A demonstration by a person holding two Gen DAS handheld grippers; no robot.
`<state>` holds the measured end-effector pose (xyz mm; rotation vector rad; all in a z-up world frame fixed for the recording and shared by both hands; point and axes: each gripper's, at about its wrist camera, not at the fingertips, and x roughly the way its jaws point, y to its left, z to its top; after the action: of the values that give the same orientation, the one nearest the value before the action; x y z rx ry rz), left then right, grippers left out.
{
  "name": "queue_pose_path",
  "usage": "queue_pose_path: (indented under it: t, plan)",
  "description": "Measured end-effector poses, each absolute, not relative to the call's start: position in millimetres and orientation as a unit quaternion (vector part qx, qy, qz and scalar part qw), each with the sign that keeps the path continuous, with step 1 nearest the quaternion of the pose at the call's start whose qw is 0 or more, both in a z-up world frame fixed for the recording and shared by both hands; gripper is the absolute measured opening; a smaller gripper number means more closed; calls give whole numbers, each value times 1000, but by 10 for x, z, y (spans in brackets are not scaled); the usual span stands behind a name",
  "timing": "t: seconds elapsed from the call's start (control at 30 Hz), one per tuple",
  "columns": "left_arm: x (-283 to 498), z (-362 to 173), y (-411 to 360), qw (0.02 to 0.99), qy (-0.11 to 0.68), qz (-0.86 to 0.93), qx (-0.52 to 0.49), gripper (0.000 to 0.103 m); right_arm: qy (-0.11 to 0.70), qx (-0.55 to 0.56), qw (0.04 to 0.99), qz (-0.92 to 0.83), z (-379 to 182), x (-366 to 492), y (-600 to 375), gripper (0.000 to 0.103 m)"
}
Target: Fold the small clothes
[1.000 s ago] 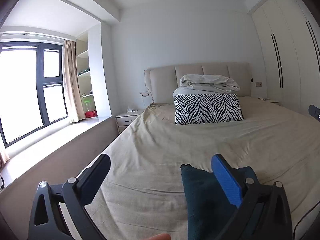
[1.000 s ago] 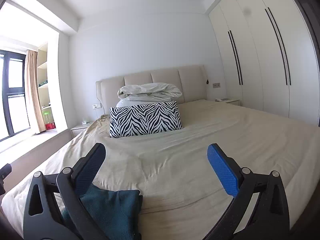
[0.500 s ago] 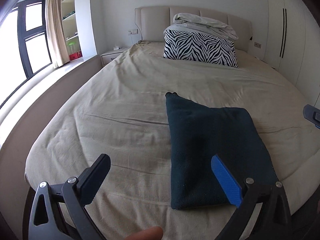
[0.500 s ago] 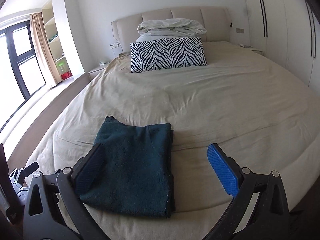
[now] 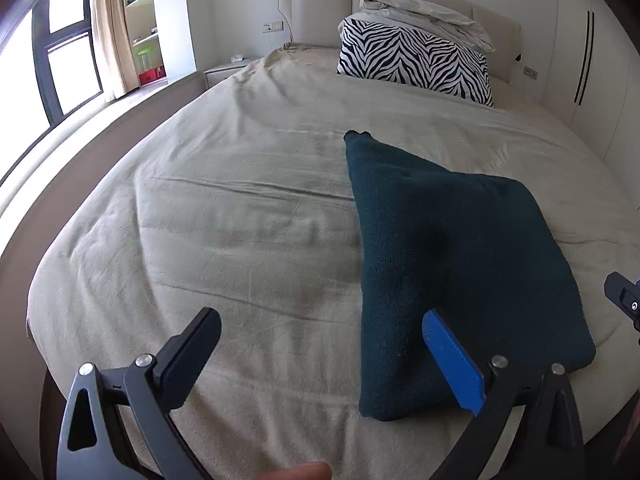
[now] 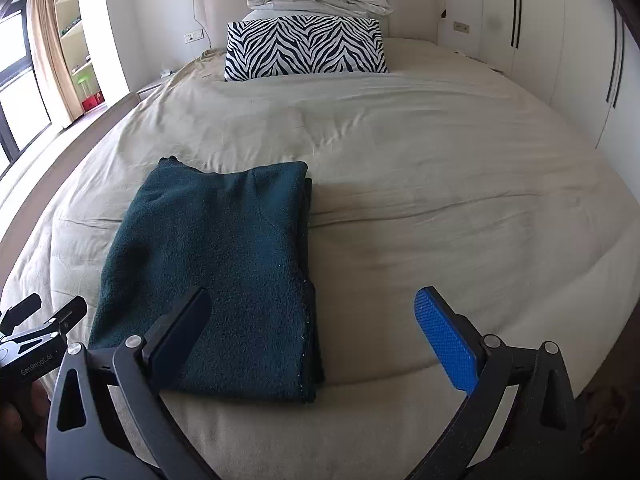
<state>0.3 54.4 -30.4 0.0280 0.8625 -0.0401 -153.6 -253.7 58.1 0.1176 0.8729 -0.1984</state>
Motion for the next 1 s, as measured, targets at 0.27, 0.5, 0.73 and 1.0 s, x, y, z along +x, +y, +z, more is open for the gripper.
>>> queue_pose_path:
  t: [0.27, 0.5, 0.73, 1.0]
  plan:
    - [8, -348, 550, 906, 422, -23, 11, 103, 437, 49, 894, -87, 512, -1544, -2480, 103]
    - [10, -387, 554, 904, 427, -23, 8, 103, 442, 48, 892, -86, 475, -1524, -2468, 103]
    - [15, -390, 553, 904, 427, -24, 8, 103, 446, 50, 890, -86, 447, -1502, -2466, 103]
    - [18, -391, 552, 904, 426, -23, 9, 103, 448, 52, 888, -86, 429, -1500, -2467, 103]
